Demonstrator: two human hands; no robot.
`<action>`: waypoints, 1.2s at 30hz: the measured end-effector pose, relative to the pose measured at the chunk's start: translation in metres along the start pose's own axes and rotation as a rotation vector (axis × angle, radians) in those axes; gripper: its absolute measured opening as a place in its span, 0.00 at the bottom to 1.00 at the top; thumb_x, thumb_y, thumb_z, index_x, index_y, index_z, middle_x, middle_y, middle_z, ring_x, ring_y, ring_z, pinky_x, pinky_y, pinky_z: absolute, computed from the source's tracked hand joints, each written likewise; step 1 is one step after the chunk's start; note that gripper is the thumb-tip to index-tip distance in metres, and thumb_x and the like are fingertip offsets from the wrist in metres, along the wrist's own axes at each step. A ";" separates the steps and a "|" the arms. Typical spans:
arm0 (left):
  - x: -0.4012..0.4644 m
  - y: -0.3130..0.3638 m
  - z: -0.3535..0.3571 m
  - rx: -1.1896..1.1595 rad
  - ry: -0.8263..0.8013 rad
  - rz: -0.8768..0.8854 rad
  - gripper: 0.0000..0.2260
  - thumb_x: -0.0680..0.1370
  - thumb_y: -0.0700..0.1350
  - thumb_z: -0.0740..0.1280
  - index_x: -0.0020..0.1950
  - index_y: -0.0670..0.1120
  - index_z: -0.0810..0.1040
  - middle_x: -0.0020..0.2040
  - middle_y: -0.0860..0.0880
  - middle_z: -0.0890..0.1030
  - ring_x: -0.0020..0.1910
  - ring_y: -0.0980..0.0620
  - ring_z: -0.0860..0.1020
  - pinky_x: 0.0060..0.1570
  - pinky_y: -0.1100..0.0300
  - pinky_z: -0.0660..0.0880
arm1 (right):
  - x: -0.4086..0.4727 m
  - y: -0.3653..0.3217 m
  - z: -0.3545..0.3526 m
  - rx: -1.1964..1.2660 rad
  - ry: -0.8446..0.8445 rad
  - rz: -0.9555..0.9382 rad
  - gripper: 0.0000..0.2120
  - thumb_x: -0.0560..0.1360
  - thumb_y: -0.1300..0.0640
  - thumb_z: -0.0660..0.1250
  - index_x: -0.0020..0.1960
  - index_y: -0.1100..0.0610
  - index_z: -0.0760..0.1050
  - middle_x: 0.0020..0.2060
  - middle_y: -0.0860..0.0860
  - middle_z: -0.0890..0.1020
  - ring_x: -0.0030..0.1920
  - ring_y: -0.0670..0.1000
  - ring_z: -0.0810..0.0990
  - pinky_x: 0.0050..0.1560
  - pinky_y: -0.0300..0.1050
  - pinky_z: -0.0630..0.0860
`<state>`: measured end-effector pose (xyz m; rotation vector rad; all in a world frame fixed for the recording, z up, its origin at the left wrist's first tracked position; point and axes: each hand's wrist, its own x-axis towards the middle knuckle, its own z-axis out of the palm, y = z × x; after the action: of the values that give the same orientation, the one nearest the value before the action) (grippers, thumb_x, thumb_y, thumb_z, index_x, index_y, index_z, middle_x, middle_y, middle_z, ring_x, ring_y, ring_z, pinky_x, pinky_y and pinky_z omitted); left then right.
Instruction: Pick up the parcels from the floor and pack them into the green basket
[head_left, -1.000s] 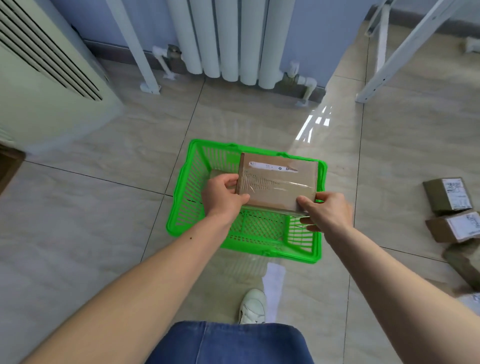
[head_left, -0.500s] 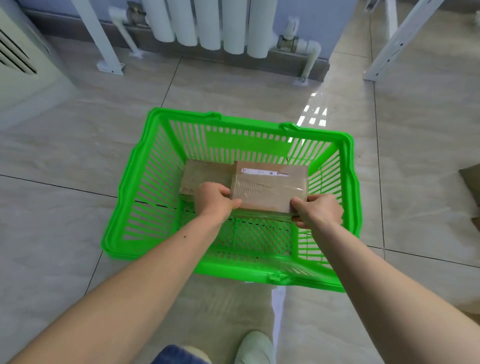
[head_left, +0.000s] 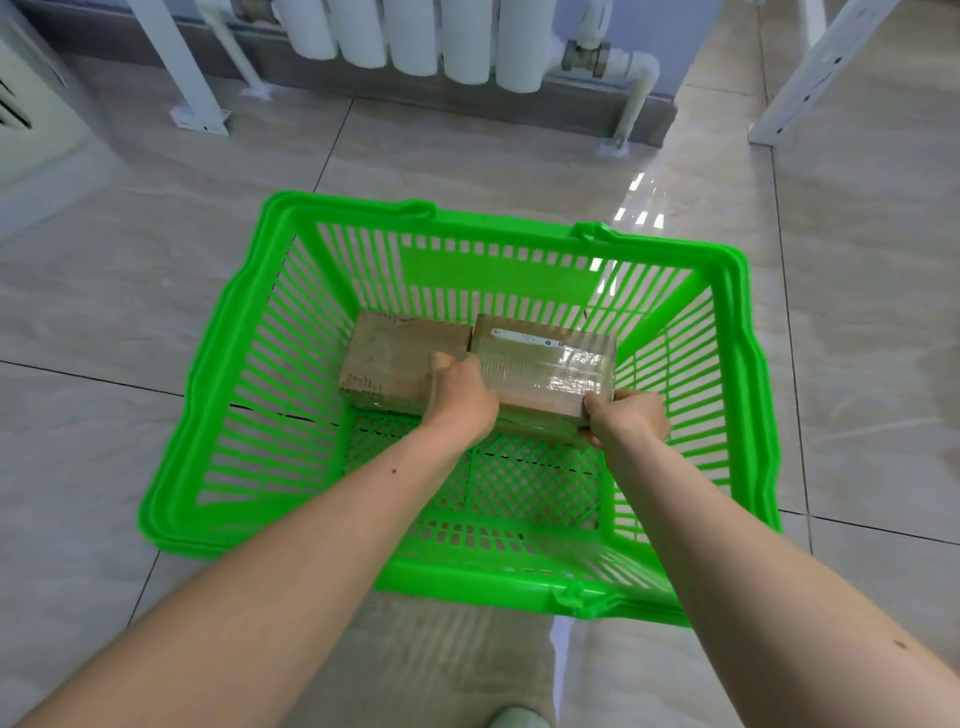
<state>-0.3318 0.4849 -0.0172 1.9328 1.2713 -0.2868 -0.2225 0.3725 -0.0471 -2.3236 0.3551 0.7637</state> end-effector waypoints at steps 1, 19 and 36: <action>0.000 -0.001 0.003 0.017 -0.015 0.013 0.18 0.81 0.41 0.62 0.71 0.41 0.68 0.68 0.43 0.63 0.68 0.44 0.66 0.72 0.53 0.60 | 0.000 0.001 0.002 -0.001 0.004 -0.006 0.10 0.72 0.52 0.73 0.44 0.60 0.81 0.45 0.60 0.86 0.47 0.61 0.85 0.53 0.54 0.82; -0.048 0.012 -0.031 0.116 -0.097 0.030 0.23 0.82 0.46 0.60 0.76 0.44 0.61 0.76 0.46 0.59 0.75 0.44 0.59 0.75 0.49 0.56 | -0.058 -0.023 -0.040 -0.168 -0.186 -0.087 0.25 0.79 0.52 0.64 0.70 0.64 0.65 0.65 0.62 0.76 0.65 0.64 0.76 0.66 0.56 0.73; -0.293 0.210 -0.167 0.107 -0.136 0.174 0.21 0.81 0.47 0.60 0.72 0.40 0.68 0.78 0.42 0.57 0.76 0.44 0.59 0.73 0.58 0.55 | -0.249 -0.069 -0.331 0.116 -0.109 -0.020 0.28 0.64 0.43 0.66 0.61 0.55 0.72 0.51 0.56 0.81 0.56 0.61 0.82 0.60 0.63 0.78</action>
<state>-0.3282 0.3675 0.3619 2.0628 1.0104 -0.3968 -0.2479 0.2168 0.3424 -2.1647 0.3185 0.8336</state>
